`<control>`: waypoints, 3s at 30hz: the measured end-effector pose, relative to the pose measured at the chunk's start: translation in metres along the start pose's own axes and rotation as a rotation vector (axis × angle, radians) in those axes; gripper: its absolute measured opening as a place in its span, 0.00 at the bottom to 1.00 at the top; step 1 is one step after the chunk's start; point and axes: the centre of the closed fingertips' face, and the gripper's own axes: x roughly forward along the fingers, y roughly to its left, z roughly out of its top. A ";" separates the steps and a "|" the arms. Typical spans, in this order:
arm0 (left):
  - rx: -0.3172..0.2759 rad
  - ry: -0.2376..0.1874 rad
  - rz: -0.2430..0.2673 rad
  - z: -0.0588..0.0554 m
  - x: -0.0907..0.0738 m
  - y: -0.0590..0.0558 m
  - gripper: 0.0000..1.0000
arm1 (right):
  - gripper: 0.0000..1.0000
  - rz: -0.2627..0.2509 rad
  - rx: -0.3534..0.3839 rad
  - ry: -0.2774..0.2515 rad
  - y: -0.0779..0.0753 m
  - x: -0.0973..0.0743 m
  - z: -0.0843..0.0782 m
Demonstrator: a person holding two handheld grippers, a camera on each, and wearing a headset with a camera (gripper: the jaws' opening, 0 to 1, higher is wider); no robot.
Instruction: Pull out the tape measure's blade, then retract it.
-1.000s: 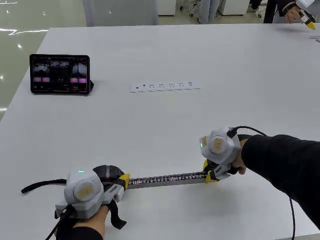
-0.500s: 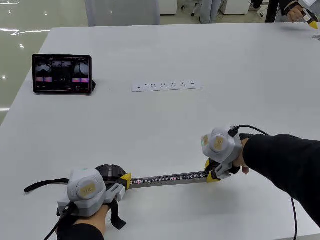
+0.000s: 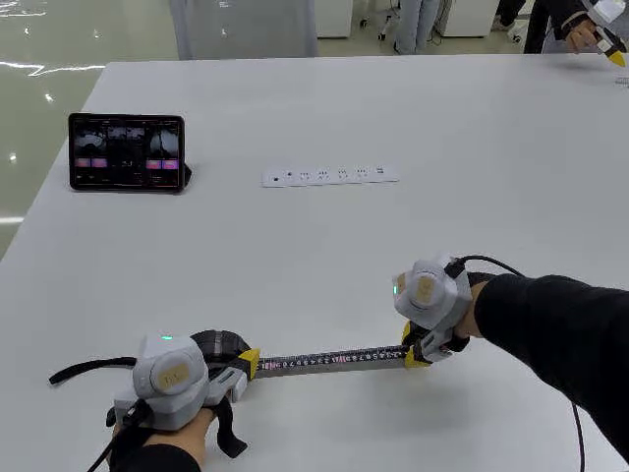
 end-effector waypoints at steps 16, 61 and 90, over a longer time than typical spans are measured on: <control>-0.004 0.006 -0.006 0.000 0.000 0.000 0.60 | 0.10 0.005 -0.026 0.019 0.002 0.002 0.005; -0.004 0.012 -0.017 0.000 0.001 -0.001 0.60 | 0.10 -0.003 -0.060 0.016 0.006 0.009 0.026; -0.015 0.046 -0.030 -0.002 0.002 0.000 0.60 | 0.10 -0.020 -0.030 0.006 0.008 0.014 0.042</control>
